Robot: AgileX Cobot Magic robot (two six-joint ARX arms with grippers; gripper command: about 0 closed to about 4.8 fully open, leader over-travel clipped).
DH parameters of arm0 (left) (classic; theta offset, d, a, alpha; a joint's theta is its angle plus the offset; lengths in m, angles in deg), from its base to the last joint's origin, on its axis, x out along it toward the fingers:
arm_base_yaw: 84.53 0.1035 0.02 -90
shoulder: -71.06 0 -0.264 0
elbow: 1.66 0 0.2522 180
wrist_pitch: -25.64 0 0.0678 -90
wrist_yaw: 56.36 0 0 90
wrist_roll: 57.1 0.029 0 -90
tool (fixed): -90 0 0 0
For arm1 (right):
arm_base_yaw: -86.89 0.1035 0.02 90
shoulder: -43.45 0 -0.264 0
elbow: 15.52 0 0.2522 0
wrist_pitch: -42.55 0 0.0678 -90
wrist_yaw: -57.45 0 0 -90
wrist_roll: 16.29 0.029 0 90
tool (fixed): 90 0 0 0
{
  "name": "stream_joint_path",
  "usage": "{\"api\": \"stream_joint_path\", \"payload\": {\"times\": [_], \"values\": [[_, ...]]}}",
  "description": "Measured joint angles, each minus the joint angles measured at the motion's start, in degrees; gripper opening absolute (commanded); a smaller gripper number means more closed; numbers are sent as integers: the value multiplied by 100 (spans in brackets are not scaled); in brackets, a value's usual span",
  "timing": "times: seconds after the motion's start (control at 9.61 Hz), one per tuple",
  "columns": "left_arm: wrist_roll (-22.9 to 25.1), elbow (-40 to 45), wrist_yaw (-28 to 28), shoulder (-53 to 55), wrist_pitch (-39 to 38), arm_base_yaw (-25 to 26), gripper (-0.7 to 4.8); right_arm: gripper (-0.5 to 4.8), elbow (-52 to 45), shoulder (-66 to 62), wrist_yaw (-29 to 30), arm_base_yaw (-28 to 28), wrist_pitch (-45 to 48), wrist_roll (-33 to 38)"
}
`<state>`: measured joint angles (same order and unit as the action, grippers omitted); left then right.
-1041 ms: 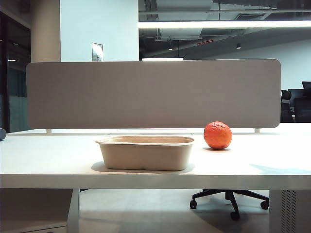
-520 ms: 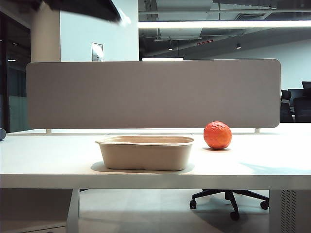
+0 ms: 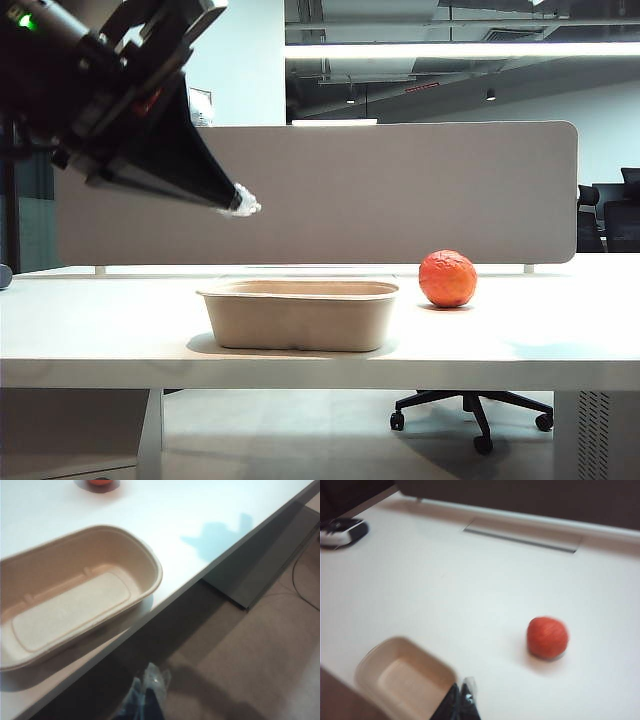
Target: Pick up the orange and place it into the paper lunchbox.
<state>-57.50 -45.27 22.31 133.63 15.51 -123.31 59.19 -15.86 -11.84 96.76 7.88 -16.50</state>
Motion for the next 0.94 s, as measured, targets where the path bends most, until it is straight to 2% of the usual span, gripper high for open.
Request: {"api": "stream_joint_path", "payload": {"times": [0.1,0.21,0.52,0.62,0.73,0.83,0.94], "values": [[-568,649,251,258,986,247,-6,-5,9,125,31,688,-1757,-1532],[-584,728,483,763,1403,291,-6,-5,11,205,31,756,-1759,-1596],[-586,726,341,1569,2105,289,-6,-5,11,240,35,791,-1755,-1596],[-586,693,341,1902,2553,289,-6,-5,11,249,35,791,-1755,-1589],[-584,-24,496,2796,2723,289,-6,-5,11,254,37,791,-1755,-1486],[-584,-87,496,2889,2726,289,-6,-5,11,256,37,793,-1755,-1484],[-586,-518,555,3440,2815,332,-6,-5,11,260,35,791,-1755,-1482]]}}
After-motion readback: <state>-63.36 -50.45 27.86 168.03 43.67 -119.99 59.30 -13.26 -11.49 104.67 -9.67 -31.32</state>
